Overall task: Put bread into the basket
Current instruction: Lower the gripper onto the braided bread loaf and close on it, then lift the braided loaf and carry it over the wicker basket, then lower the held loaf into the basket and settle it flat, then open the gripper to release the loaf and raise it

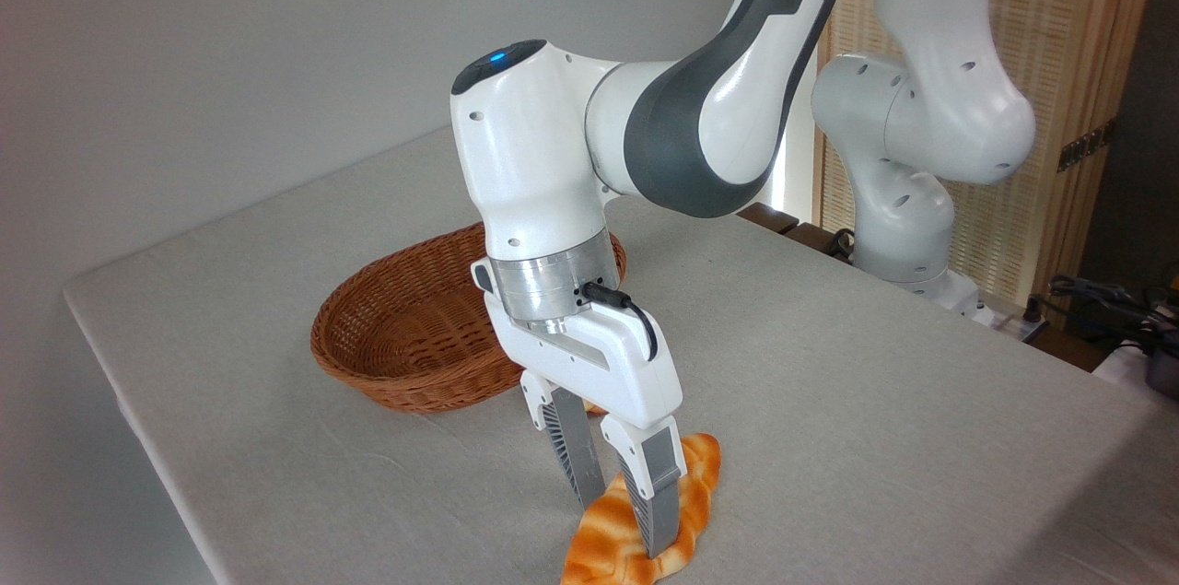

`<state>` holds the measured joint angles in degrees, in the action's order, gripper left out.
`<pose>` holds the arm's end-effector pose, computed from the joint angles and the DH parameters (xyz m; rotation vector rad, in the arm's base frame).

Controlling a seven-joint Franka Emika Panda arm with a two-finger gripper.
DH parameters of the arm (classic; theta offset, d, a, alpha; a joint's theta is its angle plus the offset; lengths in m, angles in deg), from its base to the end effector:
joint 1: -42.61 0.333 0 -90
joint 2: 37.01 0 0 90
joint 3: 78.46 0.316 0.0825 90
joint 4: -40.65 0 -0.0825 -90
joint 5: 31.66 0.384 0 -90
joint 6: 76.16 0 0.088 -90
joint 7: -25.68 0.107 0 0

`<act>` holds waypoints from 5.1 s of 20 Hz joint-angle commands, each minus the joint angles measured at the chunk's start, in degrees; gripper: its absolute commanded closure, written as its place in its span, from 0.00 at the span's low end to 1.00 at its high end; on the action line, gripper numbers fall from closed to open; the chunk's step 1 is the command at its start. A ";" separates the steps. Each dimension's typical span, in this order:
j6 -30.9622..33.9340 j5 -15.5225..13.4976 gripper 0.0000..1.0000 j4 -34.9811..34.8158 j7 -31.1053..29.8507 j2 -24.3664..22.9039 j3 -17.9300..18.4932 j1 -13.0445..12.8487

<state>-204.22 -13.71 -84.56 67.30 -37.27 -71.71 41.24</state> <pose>0.5343 0.0596 0.3961 -2.6497 1.1515 0.0737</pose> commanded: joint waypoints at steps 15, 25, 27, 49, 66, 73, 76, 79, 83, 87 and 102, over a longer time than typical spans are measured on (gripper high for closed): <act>0.96 0.50 0.75 1.97 -0.75 1.06 0.20 -0.29; 28.47 -13.81 0.75 23.86 -3.02 -0.08 -8.58 -0.82; 28.74 -16.19 0.75 23.69 -9.68 -0.53 -12.70 -0.91; 19.60 -12.26 0.00 19.38 -21.41 6.33 -24.06 -0.91; 21.27 3.05 0.00 19.29 -21.06 5.89 -24.15 -0.82; 22.15 6.47 0.00 19.29 -21.06 5.36 -23.71 -0.82; 22.50 7.53 0.00 19.29 -21.14 5.36 -23.71 -0.82; 22.59 6.40 0.00 19.56 -21.50 5.27 -23.62 -0.82; 22.50 -11.94 0.00 20.87 -24.30 5.18 -23.36 -0.56; 21.54 -16.81 0.00 20.70 -27.12 5.80 -23.71 -0.56; 20.12 -32.01 0.00 26.92 -28.53 5.62 -18.45 -0.03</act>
<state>-186.85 -43.80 -62.26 38.83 -31.03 -93.97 41.08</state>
